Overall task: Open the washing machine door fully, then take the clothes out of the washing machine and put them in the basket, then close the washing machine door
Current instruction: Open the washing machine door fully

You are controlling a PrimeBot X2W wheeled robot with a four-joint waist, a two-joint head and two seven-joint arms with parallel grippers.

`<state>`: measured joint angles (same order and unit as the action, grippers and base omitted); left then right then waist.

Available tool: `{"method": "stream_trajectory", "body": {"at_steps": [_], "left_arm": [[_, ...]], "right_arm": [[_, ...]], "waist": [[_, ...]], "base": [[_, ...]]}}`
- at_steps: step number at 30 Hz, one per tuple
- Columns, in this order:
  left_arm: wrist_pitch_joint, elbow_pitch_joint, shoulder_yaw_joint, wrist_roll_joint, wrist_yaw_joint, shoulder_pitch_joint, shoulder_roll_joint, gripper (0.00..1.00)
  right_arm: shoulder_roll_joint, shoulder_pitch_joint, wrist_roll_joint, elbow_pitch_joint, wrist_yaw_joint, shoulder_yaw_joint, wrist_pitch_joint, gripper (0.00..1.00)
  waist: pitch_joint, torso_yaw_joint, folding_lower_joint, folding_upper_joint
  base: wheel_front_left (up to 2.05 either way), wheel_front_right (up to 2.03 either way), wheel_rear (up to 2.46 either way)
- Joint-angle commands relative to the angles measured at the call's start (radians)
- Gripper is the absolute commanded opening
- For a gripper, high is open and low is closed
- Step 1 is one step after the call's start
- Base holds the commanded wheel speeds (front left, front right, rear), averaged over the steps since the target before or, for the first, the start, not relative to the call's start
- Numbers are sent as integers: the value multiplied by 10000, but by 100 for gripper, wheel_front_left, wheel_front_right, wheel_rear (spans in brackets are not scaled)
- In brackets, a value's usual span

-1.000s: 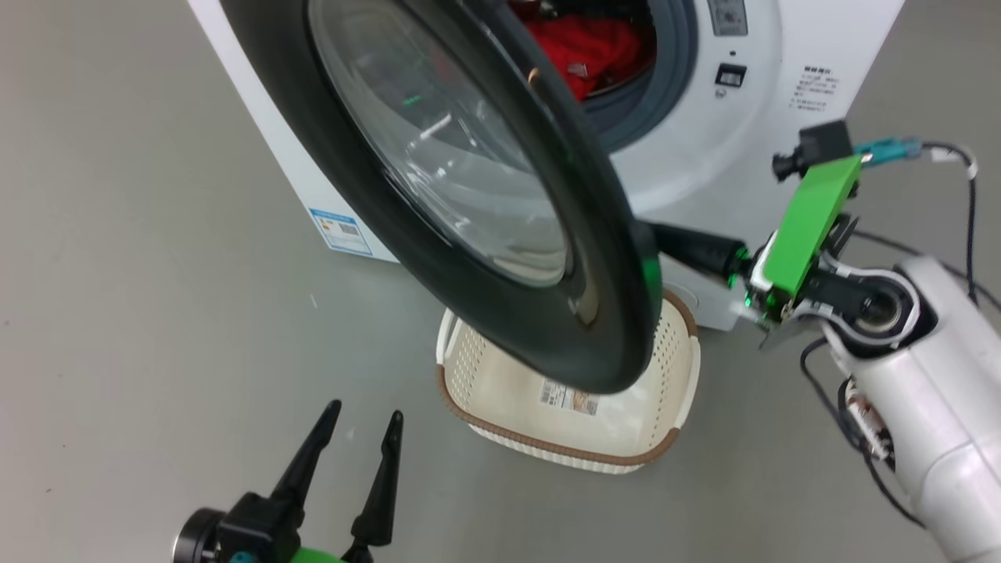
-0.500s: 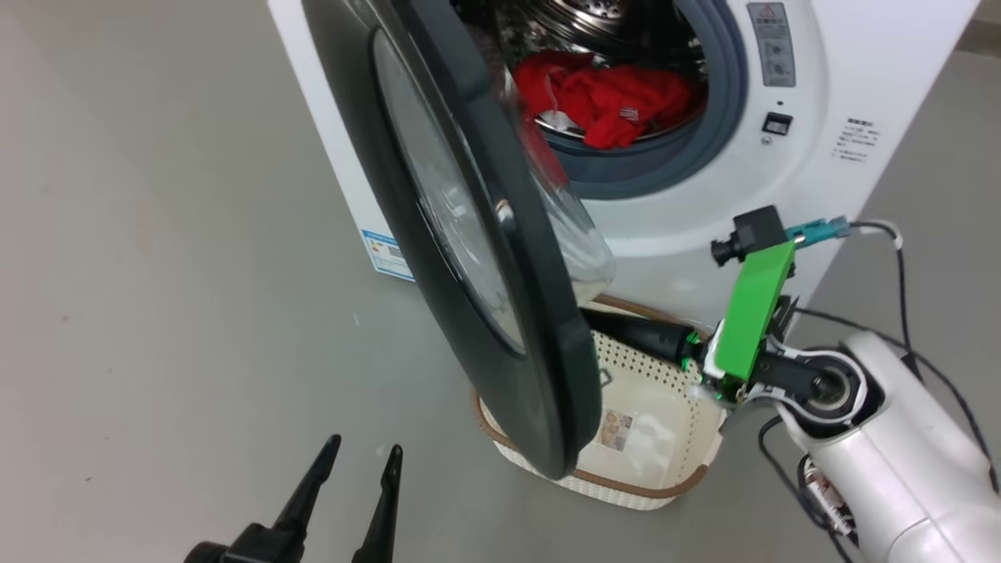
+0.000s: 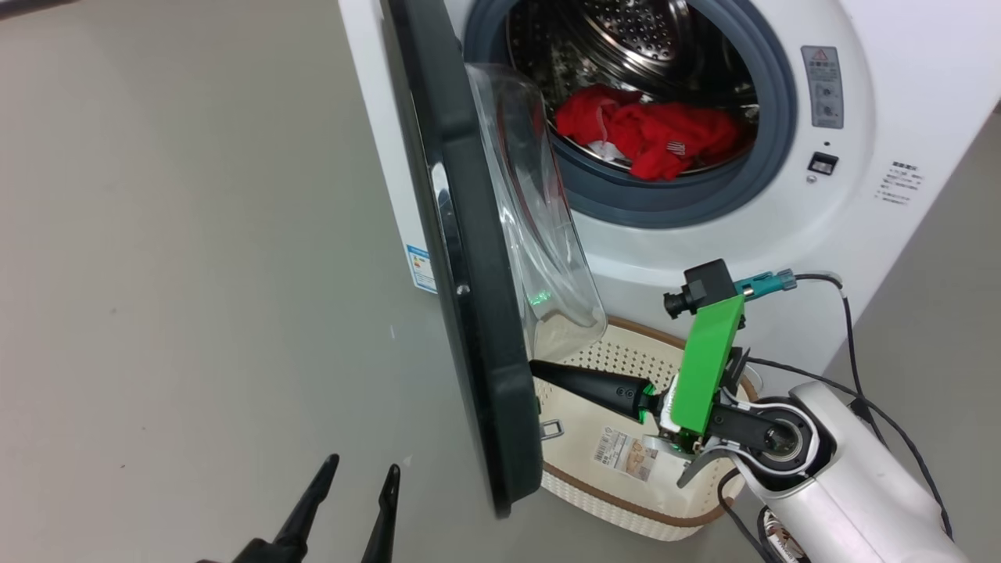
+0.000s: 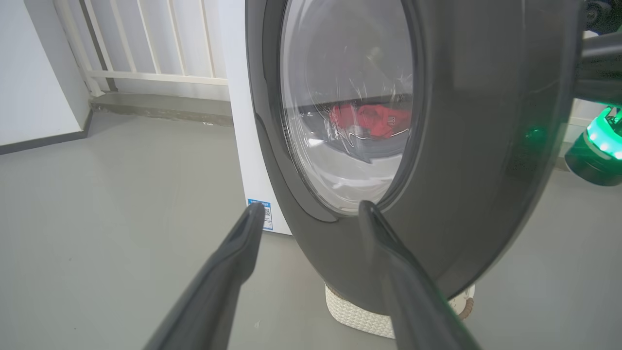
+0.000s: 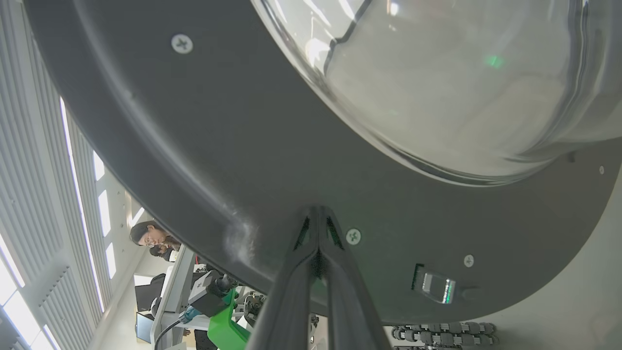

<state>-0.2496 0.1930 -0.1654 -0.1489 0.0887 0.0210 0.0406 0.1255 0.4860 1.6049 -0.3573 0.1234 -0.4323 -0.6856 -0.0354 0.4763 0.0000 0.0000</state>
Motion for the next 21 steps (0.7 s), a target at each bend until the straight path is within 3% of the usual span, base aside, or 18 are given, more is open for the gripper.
{"method": "stream_trajectory", "body": {"at_steps": [1,21], "left_arm": [[-122,-193,358,86,23,-112,97,100],[-122,-482,651,-53,-275,-107,97,100]], "right_arm": [[-254,-14,-77,323,73,-159,71,0],[-723,378,83,126,73,-656,350,0]], "waist": [[79,136,0,0],[-72,375,0,0]], "base": [[0,0,0],[0,0,0]]}}
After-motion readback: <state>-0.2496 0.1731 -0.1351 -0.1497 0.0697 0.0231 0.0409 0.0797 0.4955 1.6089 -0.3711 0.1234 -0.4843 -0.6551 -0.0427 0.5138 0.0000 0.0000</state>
